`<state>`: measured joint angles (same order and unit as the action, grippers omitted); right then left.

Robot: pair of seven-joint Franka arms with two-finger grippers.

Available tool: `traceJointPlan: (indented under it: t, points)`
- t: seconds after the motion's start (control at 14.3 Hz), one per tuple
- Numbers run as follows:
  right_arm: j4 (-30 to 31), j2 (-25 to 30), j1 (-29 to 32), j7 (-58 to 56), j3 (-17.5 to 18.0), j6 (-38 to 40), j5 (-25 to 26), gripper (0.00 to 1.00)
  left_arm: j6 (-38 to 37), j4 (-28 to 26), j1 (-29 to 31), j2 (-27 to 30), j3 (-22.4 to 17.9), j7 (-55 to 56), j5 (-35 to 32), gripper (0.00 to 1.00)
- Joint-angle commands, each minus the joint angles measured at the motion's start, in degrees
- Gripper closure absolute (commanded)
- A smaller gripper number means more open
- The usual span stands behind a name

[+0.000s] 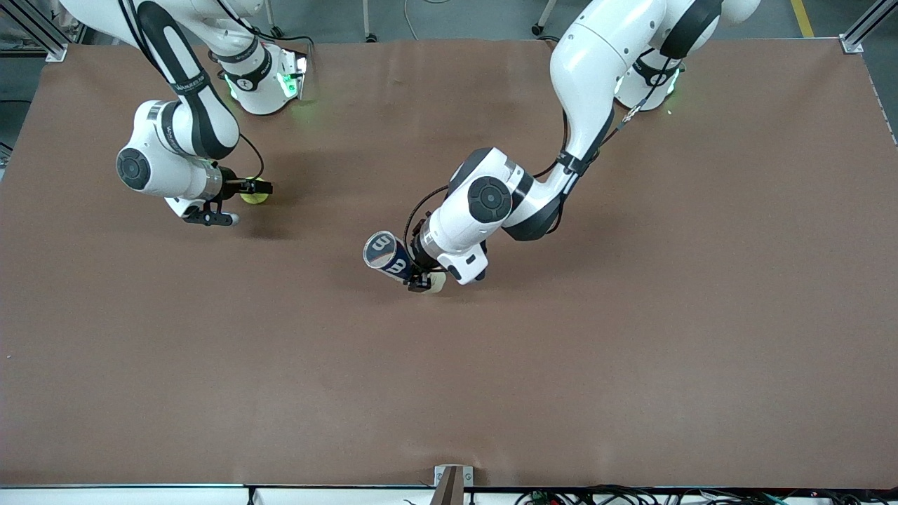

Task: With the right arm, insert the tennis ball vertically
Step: 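Grasp the second tennis ball with the right gripper and lift it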

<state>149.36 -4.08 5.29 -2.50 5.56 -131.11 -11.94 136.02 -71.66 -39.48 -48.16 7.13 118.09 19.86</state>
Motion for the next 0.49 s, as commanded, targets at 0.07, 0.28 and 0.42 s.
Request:
traceJointPlan:
  t: [0.07,0.28,0.42]
  points:
    - [1.4,1.5,1.0,-0.5,0.0,-0.1,-0.8,0.0,-1.3,0.4,-0.1,0.7,-0.2,-1.5,1.3,0.28]
    - [1.5,0.0,2.7,-0.5,0.0,-0.5,-0.7,0.0,-1.1,0.4,0.0,0.5,-0.3,-1.6,1.2,0.28]
    - [1.6,-2.1,4.6,-0.6,0.0,-1.9,-0.6,0.0,-1.0,0.4,0.0,0.5,-0.3,-1.5,1.2,0.28]
